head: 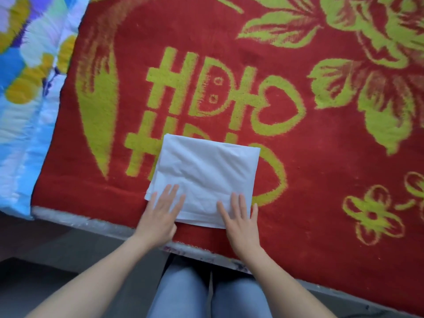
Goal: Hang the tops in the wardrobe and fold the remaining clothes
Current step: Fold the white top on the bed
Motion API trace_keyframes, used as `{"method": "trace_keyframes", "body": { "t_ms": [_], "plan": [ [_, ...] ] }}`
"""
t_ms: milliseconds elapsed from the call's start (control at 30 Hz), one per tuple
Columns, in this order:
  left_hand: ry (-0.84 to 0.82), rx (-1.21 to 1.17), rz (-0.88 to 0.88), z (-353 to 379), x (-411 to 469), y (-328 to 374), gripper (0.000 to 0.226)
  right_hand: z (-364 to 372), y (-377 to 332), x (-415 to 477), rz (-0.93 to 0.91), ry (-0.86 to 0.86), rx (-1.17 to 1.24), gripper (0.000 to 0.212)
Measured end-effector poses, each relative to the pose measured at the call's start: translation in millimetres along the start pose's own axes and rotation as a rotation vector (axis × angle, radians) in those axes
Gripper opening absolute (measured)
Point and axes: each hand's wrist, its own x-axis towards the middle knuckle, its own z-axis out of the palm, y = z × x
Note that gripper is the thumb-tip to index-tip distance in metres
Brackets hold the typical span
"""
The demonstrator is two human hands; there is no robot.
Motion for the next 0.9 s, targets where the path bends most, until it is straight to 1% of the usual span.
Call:
{"method": "trace_keyframes", "body": {
  "t_ms": [33,67,167,200,233,300,367,467,533,567,600,633,667,700,767,800,900],
  "plan": [
    [-0.054,0.020,0.031,-1,6,5,0.096,0,4,5,-0.004,0.006,-0.022,0.062],
    [-0.116,0.027,0.020,1,11,8,0.099,-1,8,10,-0.008,-0.004,-0.049,0.066],
    [-0.271,0.039,-0.101,20,17,6,0.099,-3,18,25,-0.018,-0.002,-0.051,0.085],
    [-0.279,0.044,-0.114,25,19,6,0.101,-4,21,28,-0.027,0.004,-0.027,0.085],
    [-0.269,0.048,-0.119,28,19,6,0.102,-6,24,31,-0.043,0.022,-0.004,0.081],
    [-0.276,0.038,-0.134,27,19,8,0.105,-9,25,37,-0.086,0.096,0.044,0.065],
    [-0.235,0.044,-0.126,22,19,8,0.112,-10,21,40,-0.097,0.185,0.136,0.053],
    [-0.131,0.046,-0.088,19,18,6,0.116,-17,18,37,-0.097,0.281,0.282,0.047],
    [-0.056,0.031,-0.054,20,19,2,0.116,-19,19,33,-0.119,0.338,0.323,0.046],
    [-0.031,0.034,-0.038,22,20,0,0.113,-20,20,30,-0.124,0.357,0.331,0.047],
    [0.001,0.042,-0.016,23,21,-2,0.105,-20,22,28,-0.123,0.370,0.335,0.047],
    [0.068,0.052,0.015,24,20,-4,0.087,-20,23,24,-0.121,0.376,0.334,0.048],
    [0.142,0.048,0.046,25,20,-5,0.064,-17,25,19,-0.117,0.375,0.337,0.048],
    [0.217,0.030,0.073,26,20,-6,0.049,-14,26,14,-0.113,0.369,0.343,0.049],
    [0.311,-0.019,0.087,23,21,-11,0.043,-10,23,1,-0.116,0.352,0.355,0.051],
    [0.331,-0.045,0.077,21,24,-12,0.039,-7,22,-2,-0.117,0.343,0.360,0.053],
    [0.322,-0.085,0.098,12,31,-16,0.031,-9,20,-9,-0.129,0.335,0.366,0.054]
  ]
}}
